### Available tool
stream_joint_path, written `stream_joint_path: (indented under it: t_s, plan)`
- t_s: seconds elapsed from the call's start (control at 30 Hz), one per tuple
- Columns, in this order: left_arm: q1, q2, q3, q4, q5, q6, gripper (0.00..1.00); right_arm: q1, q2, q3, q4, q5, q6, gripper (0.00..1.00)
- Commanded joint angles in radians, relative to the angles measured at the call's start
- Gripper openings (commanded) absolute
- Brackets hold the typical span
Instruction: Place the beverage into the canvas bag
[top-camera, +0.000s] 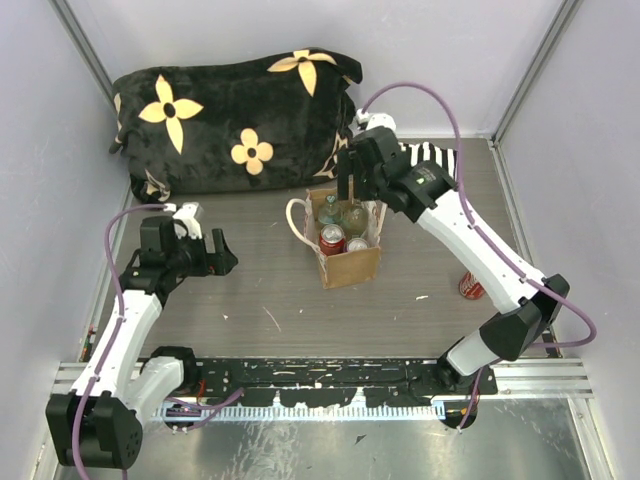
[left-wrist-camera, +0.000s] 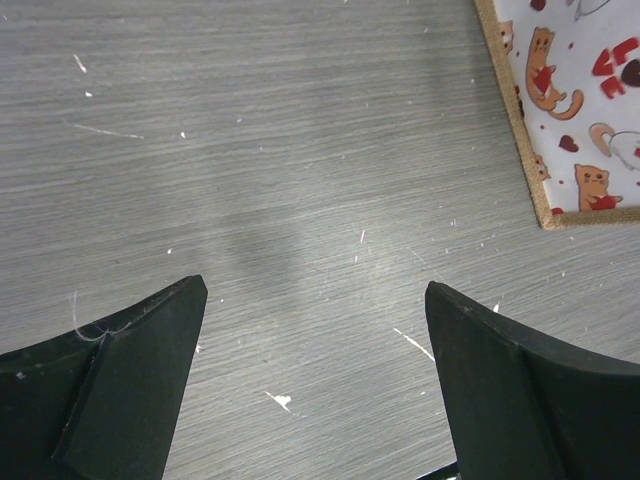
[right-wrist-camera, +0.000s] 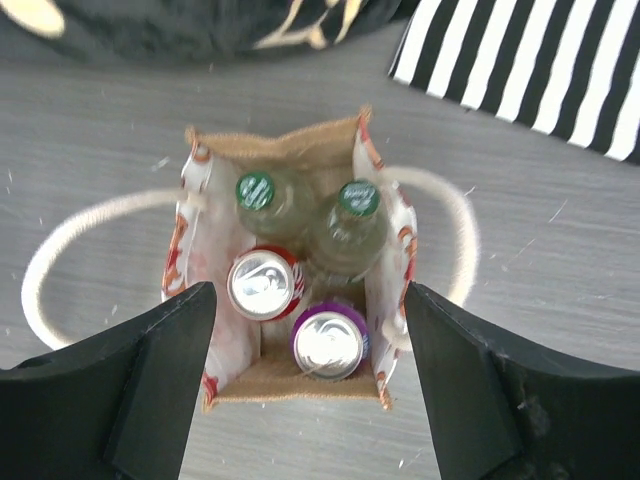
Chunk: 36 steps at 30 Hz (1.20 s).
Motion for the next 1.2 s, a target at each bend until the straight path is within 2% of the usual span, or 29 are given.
stream_joint_path:
  t_s: [0.0,0.2,0.37,0.8,0.97,1.17]
  plan:
    - [0.005,-0.034,0.097,-0.052,-0.013,0.029,0.98,-0.089,-0.063,0.08,-0.005,0.02,-0.029,0.82]
    - [0.005,-0.074,0.164,-0.103,-0.013,0.045,0.98,-0.24,-0.141,0.08,-0.04,-0.053,-0.065,0.81]
    - [0.005,-0.101,0.174,-0.114,-0.011,0.017,0.98,-0.314,-0.174,0.088,-0.054,-0.095,-0.076,0.81]
    - [0.005,-0.226,0.204,-0.199,0.007,0.049,0.98,-0.334,-0.185,0.168,-0.14,-0.1,-0.069,0.81]
    - [0.005,-0.259,0.206,-0.213,0.022,0.041,0.98,-0.349,-0.186,0.211,-0.195,-0.06,-0.082,0.82]
    - [0.004,-0.264,0.215,-0.247,0.051,0.054,0.98,-0.451,-0.135,0.22,-0.194,-0.119,-0.137,0.85]
